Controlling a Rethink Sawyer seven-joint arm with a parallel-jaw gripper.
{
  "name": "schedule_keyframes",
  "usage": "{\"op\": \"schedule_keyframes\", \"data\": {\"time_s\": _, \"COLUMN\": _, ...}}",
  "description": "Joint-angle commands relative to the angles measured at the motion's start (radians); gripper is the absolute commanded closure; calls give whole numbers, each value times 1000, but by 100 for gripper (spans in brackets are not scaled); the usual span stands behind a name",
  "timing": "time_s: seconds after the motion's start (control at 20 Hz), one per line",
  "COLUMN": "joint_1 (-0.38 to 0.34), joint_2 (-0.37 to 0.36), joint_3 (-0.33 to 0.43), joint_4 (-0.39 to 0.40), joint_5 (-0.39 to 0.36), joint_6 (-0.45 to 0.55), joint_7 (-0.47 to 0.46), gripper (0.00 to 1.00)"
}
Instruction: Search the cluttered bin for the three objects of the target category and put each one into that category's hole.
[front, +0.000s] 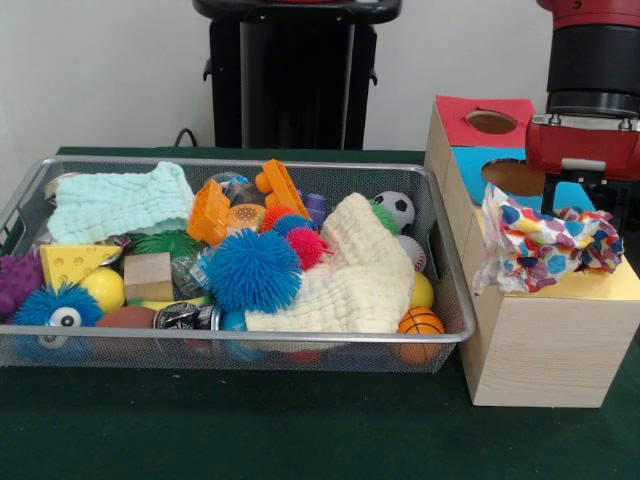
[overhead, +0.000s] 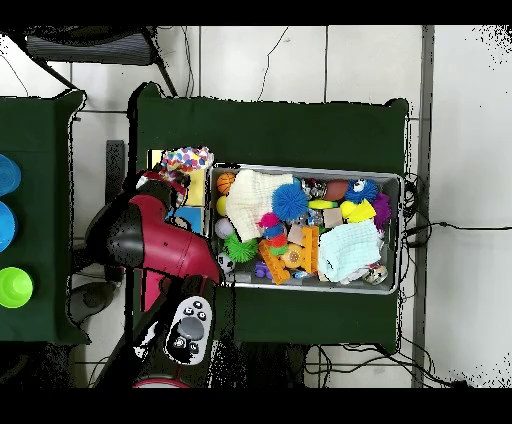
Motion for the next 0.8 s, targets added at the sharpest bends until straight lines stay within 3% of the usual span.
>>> {"op": "schedule_keyframes", "data": {"time_s": 0.05, "joint_1": 18, "joint_2": 34, "joint_3": -26, "joint_4": -49, "joint_5": 30, "joint_6": 179, "joint_7": 174, "gripper": 0}}
{"op": "schedule_keyframes", "data": {"time_s": 0.5, "joint_1": 50, "joint_2": 31, "joint_3": -101, "joint_4": -90, "joint_5": 14, "joint_6": 290, "joint_7": 195, "gripper": 0}}
{"op": "schedule_keyframes", "data": {"time_s": 0.8, "joint_1": 48, "joint_2": 29, "joint_3": -107, "joint_4": -97, "joint_5": 6, "joint_6": 287, "joint_7": 197, "gripper": 0}}
